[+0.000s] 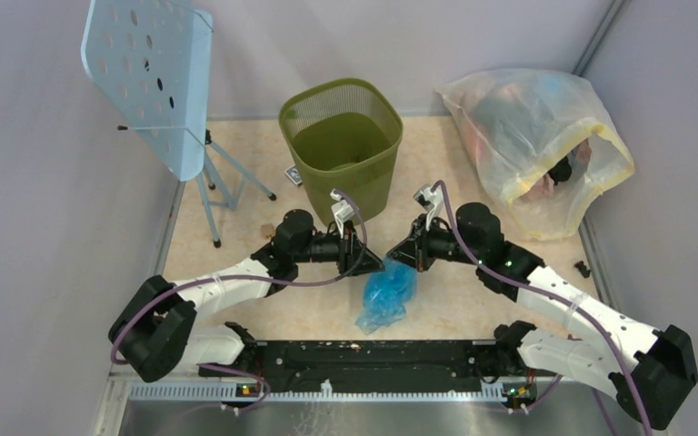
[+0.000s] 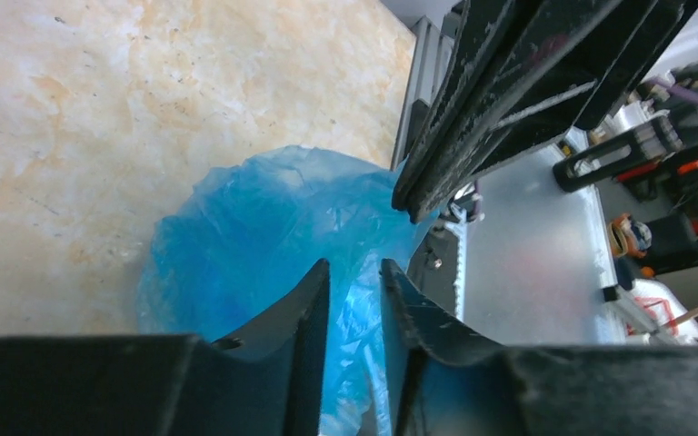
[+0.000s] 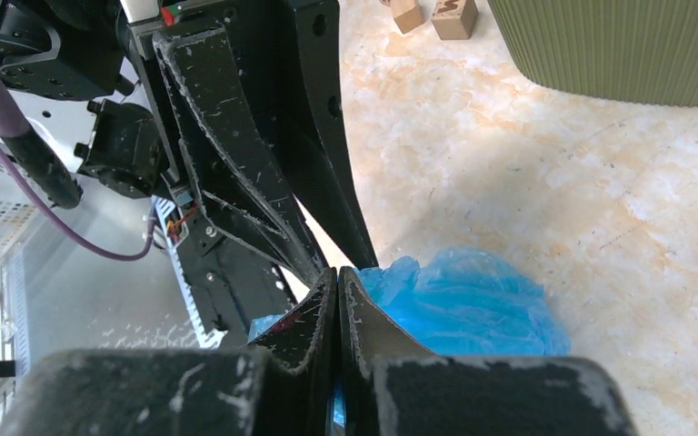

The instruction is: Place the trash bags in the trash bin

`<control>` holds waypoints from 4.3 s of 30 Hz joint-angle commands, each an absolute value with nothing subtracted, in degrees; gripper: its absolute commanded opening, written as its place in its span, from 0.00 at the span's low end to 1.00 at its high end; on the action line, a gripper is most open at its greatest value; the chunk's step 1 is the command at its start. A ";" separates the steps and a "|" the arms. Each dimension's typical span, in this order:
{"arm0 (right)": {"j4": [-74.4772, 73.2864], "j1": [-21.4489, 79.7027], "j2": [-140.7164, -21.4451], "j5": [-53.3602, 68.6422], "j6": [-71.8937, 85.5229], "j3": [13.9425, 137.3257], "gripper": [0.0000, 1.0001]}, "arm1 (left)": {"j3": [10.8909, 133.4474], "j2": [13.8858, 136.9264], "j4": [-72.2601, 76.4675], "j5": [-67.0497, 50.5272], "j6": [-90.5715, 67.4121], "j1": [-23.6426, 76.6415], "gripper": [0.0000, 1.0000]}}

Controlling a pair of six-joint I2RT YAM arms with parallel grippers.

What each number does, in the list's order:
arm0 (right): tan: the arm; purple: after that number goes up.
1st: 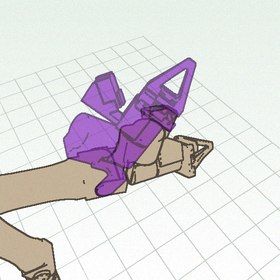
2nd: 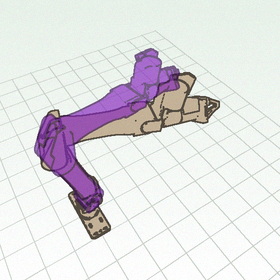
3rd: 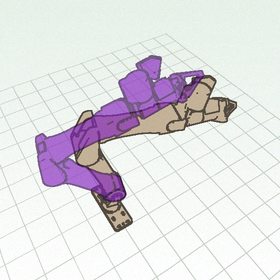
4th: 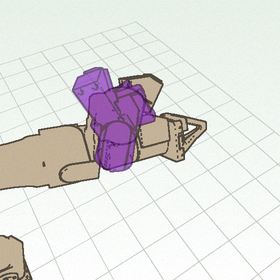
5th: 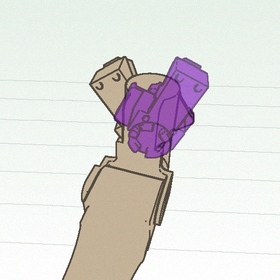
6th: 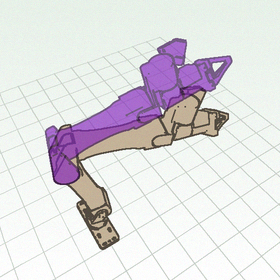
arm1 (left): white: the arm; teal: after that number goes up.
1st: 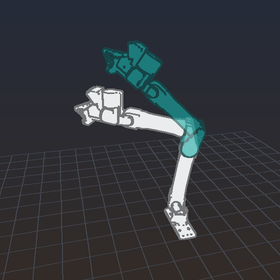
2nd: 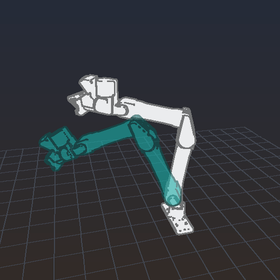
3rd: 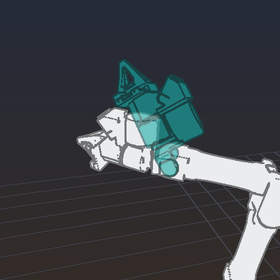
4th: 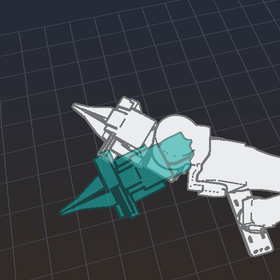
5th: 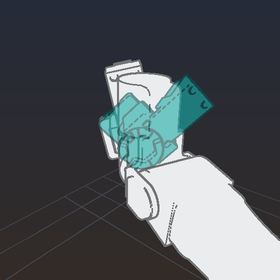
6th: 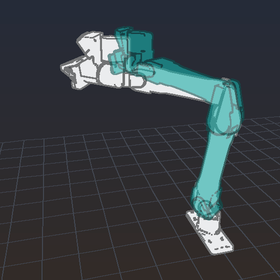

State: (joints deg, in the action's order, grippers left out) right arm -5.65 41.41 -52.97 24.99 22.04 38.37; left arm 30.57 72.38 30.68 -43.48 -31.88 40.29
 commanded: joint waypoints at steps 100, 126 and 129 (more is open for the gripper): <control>-9.03 48.25 -45.83 -8.67 35.56 25.15 0.70 | 36.64 57.00 -19.83 8.95 -35.69 33.50 0.00; 0.80 48.16 -57.39 4.21 28.88 31.94 0.00 | 35.51 54.51 -17.85 4.01 -33.68 29.38 0.00; -4.79 48.15 -54.51 0.84 27.71 35.68 0.00 | 39.52 53.55 -20.94 6.61 -32.22 29.39 0.00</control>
State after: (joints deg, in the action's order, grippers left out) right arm -1.80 48.58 -58.06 3.20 30.28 29.04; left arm 34.00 55.77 -19.46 3.86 -34.28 29.67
